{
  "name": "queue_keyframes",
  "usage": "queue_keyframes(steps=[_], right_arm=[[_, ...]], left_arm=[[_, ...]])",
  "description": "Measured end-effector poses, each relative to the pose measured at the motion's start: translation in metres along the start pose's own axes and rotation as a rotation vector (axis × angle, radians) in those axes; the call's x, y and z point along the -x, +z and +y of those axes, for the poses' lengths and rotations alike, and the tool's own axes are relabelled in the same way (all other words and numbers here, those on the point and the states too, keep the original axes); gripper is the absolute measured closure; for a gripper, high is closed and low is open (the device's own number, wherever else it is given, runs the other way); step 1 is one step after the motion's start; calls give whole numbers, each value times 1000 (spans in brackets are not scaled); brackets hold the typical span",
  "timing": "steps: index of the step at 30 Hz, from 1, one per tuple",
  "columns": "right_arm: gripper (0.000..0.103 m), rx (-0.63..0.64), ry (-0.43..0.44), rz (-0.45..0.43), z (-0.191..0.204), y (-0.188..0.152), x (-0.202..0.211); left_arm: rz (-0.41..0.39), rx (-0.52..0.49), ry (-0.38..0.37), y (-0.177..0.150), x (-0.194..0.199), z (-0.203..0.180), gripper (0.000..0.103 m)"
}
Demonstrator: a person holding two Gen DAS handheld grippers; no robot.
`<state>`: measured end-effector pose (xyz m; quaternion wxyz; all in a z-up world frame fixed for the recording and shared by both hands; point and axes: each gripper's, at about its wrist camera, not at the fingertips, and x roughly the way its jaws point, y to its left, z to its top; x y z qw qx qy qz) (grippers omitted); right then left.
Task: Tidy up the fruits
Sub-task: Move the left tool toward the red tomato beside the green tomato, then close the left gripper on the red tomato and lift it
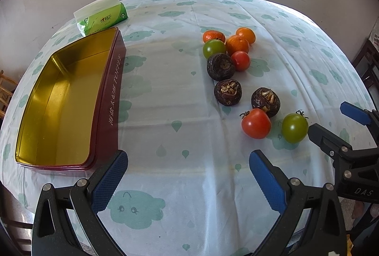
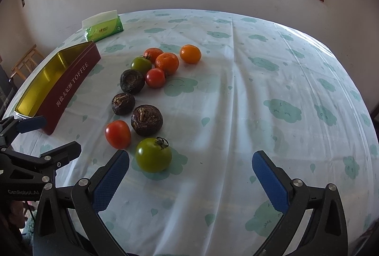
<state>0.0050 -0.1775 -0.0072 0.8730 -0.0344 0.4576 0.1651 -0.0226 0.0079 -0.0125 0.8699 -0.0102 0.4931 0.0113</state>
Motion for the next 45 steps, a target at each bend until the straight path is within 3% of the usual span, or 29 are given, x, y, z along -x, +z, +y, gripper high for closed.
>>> queue_keyframes(steps=[12,26,37,45], right_arm=[[0,-57,-46,4,-26,-3,4],[0,-118,-58,62,-51,-19,-11],[0,-148,-52,79,-58,-23,-18],[0,-156,-46,91,-59,-27,-25]], left_arm=[[-14,-59,-93,11,-2,-25,16],[30,-79,-167,22,-23,-40,32],[52,-101,-178,26,-36,-48,50],[58,-104,-190,27,-39,-48,72]])
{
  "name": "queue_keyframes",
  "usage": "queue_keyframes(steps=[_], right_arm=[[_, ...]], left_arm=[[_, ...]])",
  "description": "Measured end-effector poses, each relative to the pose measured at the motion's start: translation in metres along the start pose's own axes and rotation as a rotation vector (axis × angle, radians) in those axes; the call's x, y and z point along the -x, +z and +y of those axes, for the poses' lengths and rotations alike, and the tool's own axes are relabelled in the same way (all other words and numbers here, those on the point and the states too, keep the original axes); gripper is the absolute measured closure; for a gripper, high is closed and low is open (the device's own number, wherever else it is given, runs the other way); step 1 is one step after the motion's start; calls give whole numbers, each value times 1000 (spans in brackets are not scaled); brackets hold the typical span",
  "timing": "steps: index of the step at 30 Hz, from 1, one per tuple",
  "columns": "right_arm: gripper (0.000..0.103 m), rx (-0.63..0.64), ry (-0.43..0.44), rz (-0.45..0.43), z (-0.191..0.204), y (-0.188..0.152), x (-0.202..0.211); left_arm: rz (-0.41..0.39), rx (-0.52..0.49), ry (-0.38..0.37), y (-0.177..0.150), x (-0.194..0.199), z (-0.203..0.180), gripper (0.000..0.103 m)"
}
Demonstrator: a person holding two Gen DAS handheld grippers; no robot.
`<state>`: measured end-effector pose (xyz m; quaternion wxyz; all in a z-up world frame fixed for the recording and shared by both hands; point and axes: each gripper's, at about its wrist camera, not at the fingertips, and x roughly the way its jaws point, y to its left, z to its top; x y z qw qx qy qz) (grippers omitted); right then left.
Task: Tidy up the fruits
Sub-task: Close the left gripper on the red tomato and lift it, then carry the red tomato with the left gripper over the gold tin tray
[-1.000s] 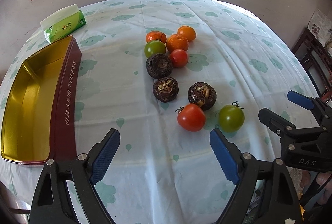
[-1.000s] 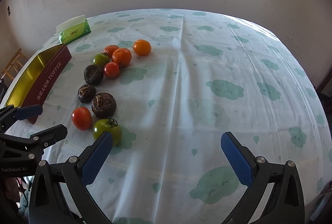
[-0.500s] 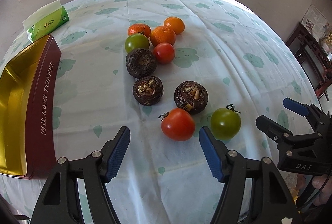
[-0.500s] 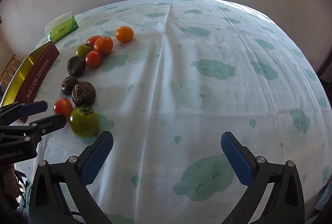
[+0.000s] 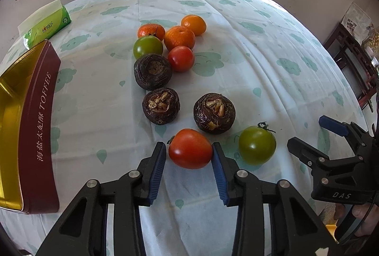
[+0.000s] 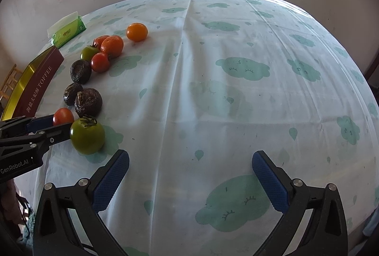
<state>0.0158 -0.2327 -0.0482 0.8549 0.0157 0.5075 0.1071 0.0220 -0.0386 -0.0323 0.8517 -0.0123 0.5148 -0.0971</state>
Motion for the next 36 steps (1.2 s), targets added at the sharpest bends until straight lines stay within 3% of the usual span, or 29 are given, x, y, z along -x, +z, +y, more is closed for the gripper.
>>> queue_keyframes(steps=[11,20,29,36], right_arm=[[0,24,-27,-3,3,-1,-2],[0,48,-58,-12,8,-3,-5],[0,49,-60,-17,8,-4,-4],[0,49,-61,-20,8,-4,-4]], left_arm=[[-8,25,-15,-3,11,8,72],[-86,51,3,7,55,29,72],[-194,118,157,21,103,96,72],[-168,245,261,10,107,170,72]])
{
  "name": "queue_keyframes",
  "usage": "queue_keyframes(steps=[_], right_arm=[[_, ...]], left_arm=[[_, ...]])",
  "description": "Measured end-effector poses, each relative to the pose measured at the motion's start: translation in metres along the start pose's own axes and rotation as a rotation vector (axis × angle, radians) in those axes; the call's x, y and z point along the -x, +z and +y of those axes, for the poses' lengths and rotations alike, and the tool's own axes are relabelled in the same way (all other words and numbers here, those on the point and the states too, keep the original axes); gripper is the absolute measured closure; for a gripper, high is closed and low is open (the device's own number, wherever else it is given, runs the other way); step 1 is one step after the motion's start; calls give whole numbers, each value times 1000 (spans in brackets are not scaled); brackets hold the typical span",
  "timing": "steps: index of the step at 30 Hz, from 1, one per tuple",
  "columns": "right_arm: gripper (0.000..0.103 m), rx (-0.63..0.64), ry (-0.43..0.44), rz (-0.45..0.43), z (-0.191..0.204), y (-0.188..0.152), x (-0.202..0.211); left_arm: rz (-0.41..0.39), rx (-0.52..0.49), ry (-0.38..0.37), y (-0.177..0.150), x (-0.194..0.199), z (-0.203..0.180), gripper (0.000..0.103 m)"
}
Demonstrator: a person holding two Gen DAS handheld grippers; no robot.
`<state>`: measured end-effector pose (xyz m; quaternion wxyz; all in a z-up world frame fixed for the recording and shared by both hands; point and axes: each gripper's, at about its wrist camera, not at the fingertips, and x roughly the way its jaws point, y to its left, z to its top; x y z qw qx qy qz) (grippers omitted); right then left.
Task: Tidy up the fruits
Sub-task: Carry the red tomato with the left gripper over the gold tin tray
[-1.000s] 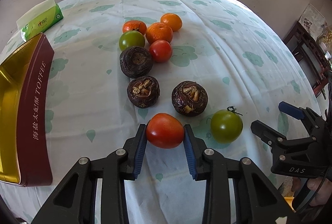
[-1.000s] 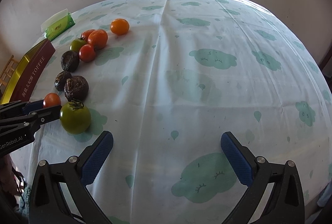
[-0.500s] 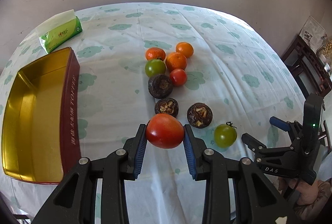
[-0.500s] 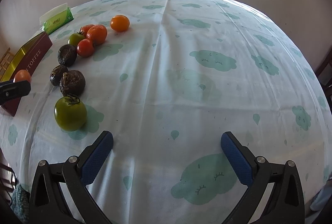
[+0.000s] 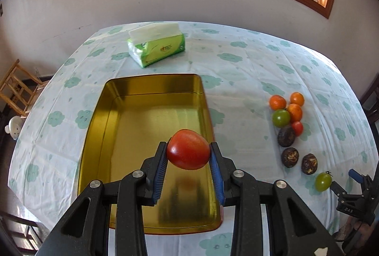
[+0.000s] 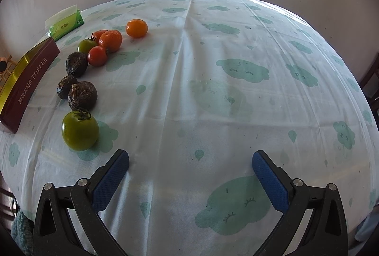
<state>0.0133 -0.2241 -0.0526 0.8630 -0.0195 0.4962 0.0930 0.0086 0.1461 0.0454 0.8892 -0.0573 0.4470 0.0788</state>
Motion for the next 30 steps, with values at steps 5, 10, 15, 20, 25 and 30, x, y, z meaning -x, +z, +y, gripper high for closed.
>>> queue_keyframes(steps=[5,10,15,20,25,30], right_arm=[[0,1,0,14,0,1,-1],[0,3,-1,23,0,3,-1],[0,-4,-5,25,0,4,-2],[0,-7,-7,28,0,5,-2],[0,-9,-8,28,0,5,-2],[0,-10,-9,27,0,5,-3]], left_arm=[[49,70,65,-7,-16,43,72],[101,96,93,-21,-29,67,72],[126,94,98,-30,-36,73,72],[145,85,101,-35,-41,73,72],[154,87,104,-39,-45,74,72],[165,92,106,-41,-48,74,72]])
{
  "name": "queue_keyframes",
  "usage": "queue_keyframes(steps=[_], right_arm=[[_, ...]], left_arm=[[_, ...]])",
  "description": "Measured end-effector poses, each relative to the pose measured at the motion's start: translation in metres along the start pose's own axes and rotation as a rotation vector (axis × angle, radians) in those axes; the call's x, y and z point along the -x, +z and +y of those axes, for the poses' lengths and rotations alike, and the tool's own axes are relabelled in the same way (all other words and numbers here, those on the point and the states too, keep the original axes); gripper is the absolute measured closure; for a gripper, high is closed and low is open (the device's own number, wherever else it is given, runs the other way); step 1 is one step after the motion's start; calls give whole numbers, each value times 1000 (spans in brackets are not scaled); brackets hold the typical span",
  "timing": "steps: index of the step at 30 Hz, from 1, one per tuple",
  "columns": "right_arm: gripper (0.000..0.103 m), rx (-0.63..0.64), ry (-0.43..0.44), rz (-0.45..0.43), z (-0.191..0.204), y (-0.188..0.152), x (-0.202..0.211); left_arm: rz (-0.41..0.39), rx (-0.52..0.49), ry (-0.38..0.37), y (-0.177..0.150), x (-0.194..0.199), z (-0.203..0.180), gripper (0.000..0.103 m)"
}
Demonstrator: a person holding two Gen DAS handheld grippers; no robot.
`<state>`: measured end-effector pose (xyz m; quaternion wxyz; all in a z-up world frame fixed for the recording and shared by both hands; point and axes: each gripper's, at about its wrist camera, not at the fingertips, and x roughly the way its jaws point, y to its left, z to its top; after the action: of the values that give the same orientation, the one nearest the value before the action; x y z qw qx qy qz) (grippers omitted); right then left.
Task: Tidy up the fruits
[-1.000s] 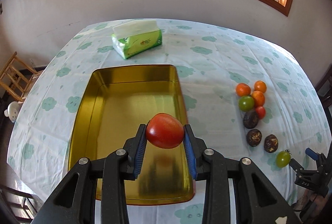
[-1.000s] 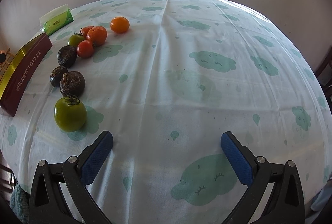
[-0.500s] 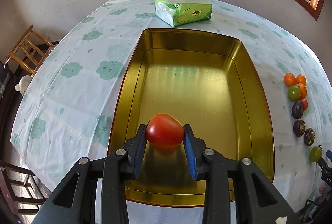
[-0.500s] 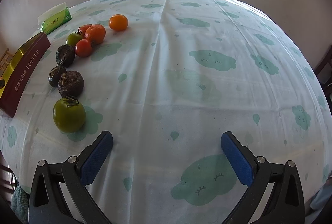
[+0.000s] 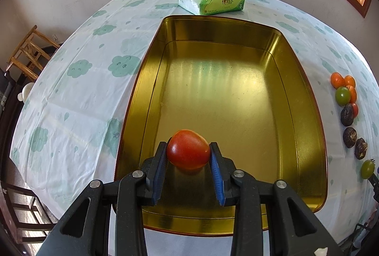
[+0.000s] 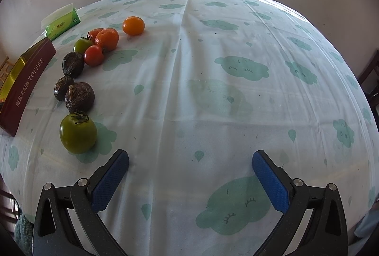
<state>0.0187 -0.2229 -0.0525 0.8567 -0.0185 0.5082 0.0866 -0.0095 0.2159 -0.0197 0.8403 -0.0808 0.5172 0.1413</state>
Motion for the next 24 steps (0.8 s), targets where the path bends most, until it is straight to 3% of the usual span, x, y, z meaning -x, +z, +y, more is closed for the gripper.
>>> queue_keyframes(steps=[24], right_arm=[[0,-14,-6,1,2,-1,0]], left_arm=[[10,4,9,-4,-3,1,70]])
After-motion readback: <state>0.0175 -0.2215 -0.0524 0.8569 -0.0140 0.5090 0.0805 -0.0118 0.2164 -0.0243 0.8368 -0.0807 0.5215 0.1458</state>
